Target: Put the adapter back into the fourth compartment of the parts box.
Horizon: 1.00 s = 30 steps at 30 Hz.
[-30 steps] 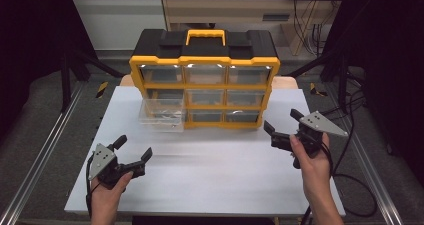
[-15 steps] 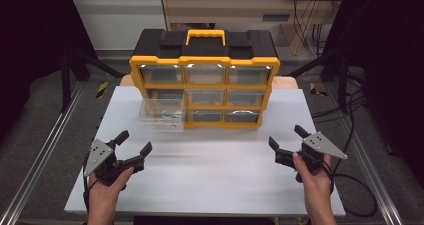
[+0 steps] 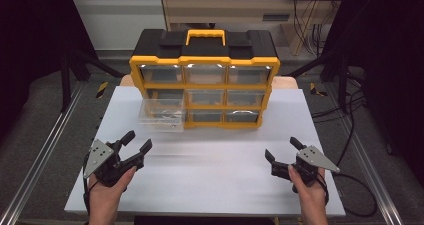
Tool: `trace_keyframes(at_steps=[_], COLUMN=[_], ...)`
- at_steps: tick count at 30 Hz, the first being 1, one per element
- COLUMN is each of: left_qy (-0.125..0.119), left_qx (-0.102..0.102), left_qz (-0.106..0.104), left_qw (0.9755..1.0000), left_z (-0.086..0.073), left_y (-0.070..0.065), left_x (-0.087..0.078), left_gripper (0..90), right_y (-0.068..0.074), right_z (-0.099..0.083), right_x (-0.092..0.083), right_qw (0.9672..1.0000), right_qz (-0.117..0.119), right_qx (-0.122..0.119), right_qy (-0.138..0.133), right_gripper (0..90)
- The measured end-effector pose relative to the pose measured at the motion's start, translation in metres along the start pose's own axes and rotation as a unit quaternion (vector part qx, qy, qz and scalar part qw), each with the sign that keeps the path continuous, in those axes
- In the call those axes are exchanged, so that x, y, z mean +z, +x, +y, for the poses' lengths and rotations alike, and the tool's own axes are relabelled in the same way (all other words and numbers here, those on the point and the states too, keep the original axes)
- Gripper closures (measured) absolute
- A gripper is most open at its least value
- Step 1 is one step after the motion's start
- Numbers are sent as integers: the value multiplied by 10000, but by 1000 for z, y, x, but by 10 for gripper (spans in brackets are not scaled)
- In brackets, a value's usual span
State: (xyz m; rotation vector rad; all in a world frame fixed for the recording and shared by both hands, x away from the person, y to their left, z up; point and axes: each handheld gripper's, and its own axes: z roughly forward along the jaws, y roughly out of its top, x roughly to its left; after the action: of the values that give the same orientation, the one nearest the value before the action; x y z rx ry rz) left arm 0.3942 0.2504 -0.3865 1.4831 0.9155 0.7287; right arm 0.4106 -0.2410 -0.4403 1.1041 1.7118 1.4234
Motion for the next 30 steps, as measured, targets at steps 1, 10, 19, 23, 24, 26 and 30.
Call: trace_keyframes(at_steps=[1, 10, 19, 23, 24, 26, 30], left_qy=[-7, 41, 247, 278, 291, 305, 346], left_qx=[13, 35, -57, -95, -95, -141, -216], left_qz=[13, 74, 144, 153, 168, 192, 203], left_qw=[10000, 10000, 9996, 9994, 9994, 9993, 9990], left_z=[0, 2, -1, -2, -2, -3, -5], left_y=[-1, -7, -13, -16, -16, -17, -18], left_x=[0, 2, 10, 15, 16, 18, 23], left_gripper=[410, 691, 882, 900, 900, 900, 900], right_y=[0, 5, 9, 13, 14, 15, 15], right_z=[-1, -9, -16, -19, -19, -19, -19], right_x=[0, -4, -5, -4, -4, -5, -5], right_qw=[10000, 9999, 9998, 9996, 9996, 9995, 9995], right_qz=[13, 103, 184, 267, 288, 299, 309], right_qx=[-21, 23, 32, 59, 35, 44, 95], right_qy=[4, -7, -51, 0, 2, -2, 15], right_gripper=[37, 37, 35, 34, 34, 31, 29])
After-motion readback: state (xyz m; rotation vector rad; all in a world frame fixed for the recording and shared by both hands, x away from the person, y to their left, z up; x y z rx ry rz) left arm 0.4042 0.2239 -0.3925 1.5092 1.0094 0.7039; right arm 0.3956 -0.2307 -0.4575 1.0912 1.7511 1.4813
